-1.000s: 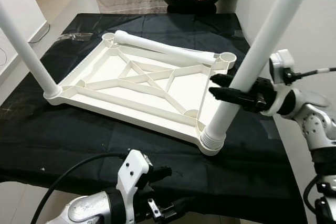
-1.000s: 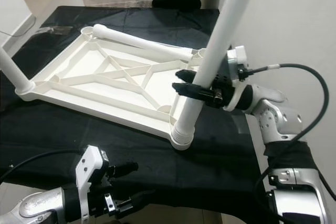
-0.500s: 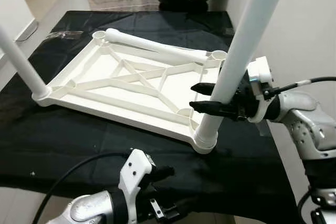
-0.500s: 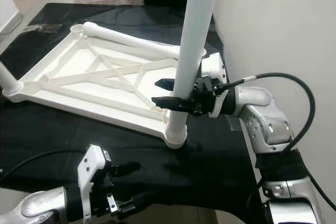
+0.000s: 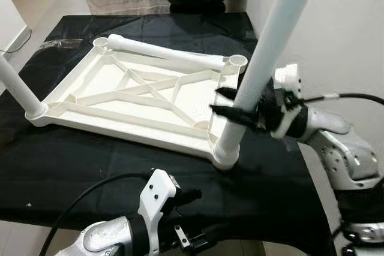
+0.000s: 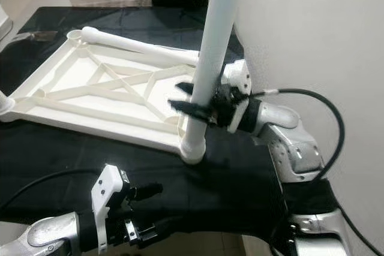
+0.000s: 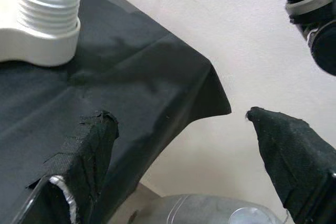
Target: Building children table
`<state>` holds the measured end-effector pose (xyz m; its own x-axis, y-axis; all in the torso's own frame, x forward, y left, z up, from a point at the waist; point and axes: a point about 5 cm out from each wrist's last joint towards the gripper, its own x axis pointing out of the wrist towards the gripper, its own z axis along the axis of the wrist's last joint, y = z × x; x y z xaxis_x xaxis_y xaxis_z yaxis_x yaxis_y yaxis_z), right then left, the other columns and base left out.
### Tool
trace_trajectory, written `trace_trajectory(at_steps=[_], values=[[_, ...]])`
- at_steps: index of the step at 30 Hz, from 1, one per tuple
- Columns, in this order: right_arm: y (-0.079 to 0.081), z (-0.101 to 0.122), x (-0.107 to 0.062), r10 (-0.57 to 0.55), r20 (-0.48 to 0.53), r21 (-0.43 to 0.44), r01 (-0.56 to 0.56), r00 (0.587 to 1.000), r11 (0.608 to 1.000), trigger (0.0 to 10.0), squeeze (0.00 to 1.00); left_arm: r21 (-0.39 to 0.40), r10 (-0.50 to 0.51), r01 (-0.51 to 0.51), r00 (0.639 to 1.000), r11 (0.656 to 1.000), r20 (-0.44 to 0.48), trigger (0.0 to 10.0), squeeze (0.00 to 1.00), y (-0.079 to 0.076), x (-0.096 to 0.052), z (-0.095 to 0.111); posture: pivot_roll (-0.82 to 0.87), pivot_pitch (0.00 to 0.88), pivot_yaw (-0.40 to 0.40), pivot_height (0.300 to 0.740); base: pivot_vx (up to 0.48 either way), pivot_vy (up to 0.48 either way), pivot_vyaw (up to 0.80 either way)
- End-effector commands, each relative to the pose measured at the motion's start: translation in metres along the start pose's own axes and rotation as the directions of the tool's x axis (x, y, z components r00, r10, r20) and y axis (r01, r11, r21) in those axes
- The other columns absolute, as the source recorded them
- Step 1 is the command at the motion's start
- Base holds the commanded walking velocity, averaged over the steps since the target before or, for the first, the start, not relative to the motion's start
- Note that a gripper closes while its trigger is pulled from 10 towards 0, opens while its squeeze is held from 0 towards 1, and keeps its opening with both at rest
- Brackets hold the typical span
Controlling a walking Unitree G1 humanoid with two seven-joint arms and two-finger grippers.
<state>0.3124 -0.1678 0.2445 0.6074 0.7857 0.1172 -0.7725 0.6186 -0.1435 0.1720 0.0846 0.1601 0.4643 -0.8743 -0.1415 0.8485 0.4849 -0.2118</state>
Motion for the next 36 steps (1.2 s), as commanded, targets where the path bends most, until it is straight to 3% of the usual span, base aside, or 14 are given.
trace_trajectory(at_steps=[1, 10, 12, 13, 14, 15, 16, 17, 18, 19, 24, 26, 30, 36], values=[[-0.010, -0.051, -0.020, -0.204, -0.200, 0.078, 0.223, 0.958, 0.972, 10.0, 0.00, -0.008, 0.015, -0.015, 1.000, 1.000, -0.014, 10.0, 0.00, 0.002, 0.002, -0.005, 0.23, 0.182, -0.003, 0.740, 0.000, 0.000, 0.00], [-0.007, -0.056, -0.021, -0.457, -0.247, 0.059, 0.484, 0.854, 0.873, 10.0, 0.00, 0.002, 0.039, -0.039, 0.999, 0.999, 0.006, 10.0, 0.00, 0.011, 0.007, -0.003, 0.21, 0.161, 0.002, 0.740, 0.000, 0.000, 0.00], [-0.013, -0.064, -0.023, -0.636, -0.311, 0.005, 0.670, 0.706, 0.742, 10.0, 0.00, 0.008, 0.050, -0.050, 0.999, 0.999, 0.016, 10.0, 0.00, 0.014, 0.011, -0.002, 0.21, 0.150, 0.000, 0.740, 0.000, 0.000, 0.00], [-0.013, -0.064, -0.023, -0.636, -0.311, 0.005, 0.670, 0.706, 0.742, 10.0, 0.00, 0.008, 0.050, -0.050, 0.999, 0.999, 0.016, 10.0, 0.00, 0.014, 0.011, -0.002, 0.21, 0.150, 0.000, 0.740, 0.000, 0.000, 0.00], [-0.017, -0.067, -0.026, -0.726, -0.323, 0.013, 0.770, 0.607, 0.637, 10.0, 0.00, 0.012, 0.057, -0.057, 0.998, 0.998, 0.022, 10.0, 0.00, 0.016, 0.013, -0.002, 0.21, 0.144, -0.001, 0.740, 0.000, 0.000, 0.00], [-0.017, -0.067, -0.026, -0.726, -0.323, 0.013, 0.770, 0.607, 0.637, 10.0, 0.00, 0.012, 0.057, -0.057, 0.998, 0.998, 0.022, 10.0, 0.00, 0.016, 0.013, -0.002, 0.21, 0.144, -0.001, 0.740, 0.000, 0.000, 0.00], [-0.019, -0.068, -0.028, -0.813, -0.320, -0.005, 0.857, 0.486, 0.514, 10.0, 0.00, 0.020, 0.066, -0.066, 0.997, 0.998, 0.028, 10.0, 0.00, 0.018, 0.014, -0.001, 0.21, 0.137, -0.003, 0.740, 0.000, 0.000, 0.00], [-0.019, -0.068, -0.028, -0.813, -0.320, -0.005, 0.857, 0.486, 0.514, 10.0, 0.00, 0.020, 0.066, -0.066, 0.997, 0.998, 0.028, 10.0, 0.00, 0.018, 0.014, -0.001, 0.21, 0.137, -0.003, 0.740, 0.000, 0.000, 0.00], [-0.020, -0.067, -0.029, -0.863, -0.312, -0.014, 0.907, 0.396, 0.421, 10.0, 0.00, 0.025, 0.072, -0.073, 0.997, 0.997, 0.032, 10.0, 0.00, 0.020, 0.015, -0.001, 0.21, 0.131, -0.005, 0.740, 0.000, 0.000, 0.00], [-0.020, -0.067, -0.029, -0.863, -0.312, -0.014, 0.907, 0.396, 0.421, 10.0, 0.00, 0.025, 0.072, -0.073, 0.997, 0.997, 0.032, 10.0, 0.00, 0.020, 0.015, -0.001, 0.21, 0.131, -0.005, 0.740, 0.000, 0.000, 0.00], [-0.007, -0.060, -0.026, -0.959, -0.246, -0.019, 0.988, 0.141, 0.151, 10.0, 0.00, 0.038, 0.089, -0.091, 0.995, 0.995, 0.044, 10.0, 0.00, 0.026, 0.020, -0.002, 0.20, 0.108, -0.008, 0.740, 0.000, 0.000, 0.00], [-0.007, -0.060, -0.026, -0.959, -0.246, -0.019, 0.988, 0.141, 0.151, 10.0, 0.00, 0.038, 0.089, -0.091, 0.995, 0.995, 0.044, 10.0, 0.00, 0.026, 0.020, -0.002, 0.20, 0.108, -0.008, 0.740, 0.000, 0.000, 0.00], [0.013, -0.055, -0.014, -0.979, -0.202, -0.020, 1.000, 0.000, 0.004, 10.0, 0.00, 0.046, 0.099, -0.102, 0.994, 0.994, 0.055, 10.0, 0.00, 0.029, 0.025, -0.002, 0.20, 0.095, -0.011, 0.740, 0.000, 0.000, 0.00], [0.029, -0.052, 0.003, -0.976, -0.214, -0.009, 0.999, -0.049, -0.048, 10.0, 0.00, 0.051, 0.107, -0.110, 0.993, 0.993, 0.058, 10.0, 0.00, 0.032, 0.028, -0.005, 0.19, 0.071, -0.020, 0.740, 0.000, 0.000, 0.00]])
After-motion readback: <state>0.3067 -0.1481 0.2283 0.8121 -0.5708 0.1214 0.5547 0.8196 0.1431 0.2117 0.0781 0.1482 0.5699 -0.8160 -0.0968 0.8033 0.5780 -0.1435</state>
